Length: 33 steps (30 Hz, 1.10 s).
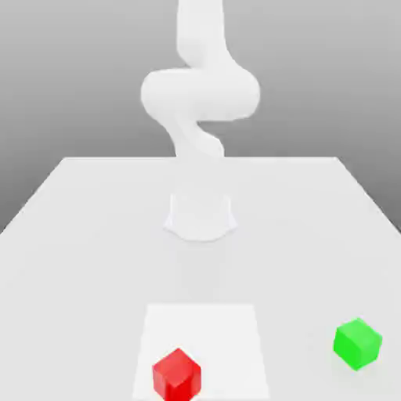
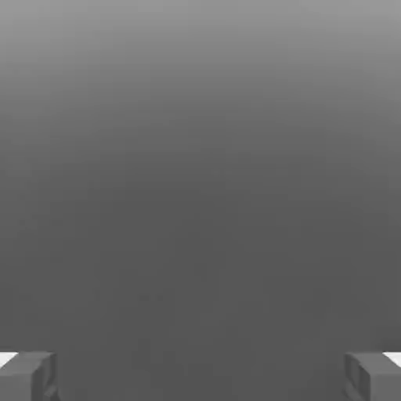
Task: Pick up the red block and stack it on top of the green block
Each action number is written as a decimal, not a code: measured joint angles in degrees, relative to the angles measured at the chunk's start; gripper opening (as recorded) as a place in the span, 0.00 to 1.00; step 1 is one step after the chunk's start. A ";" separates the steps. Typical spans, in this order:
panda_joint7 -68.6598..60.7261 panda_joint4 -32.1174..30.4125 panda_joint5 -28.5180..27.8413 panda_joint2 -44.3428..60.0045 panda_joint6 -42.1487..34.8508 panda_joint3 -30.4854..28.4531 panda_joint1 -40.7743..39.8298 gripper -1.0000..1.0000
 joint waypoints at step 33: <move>43.13 -6.06 -6.76 63.18 27.31 4.79 -9.57 0.00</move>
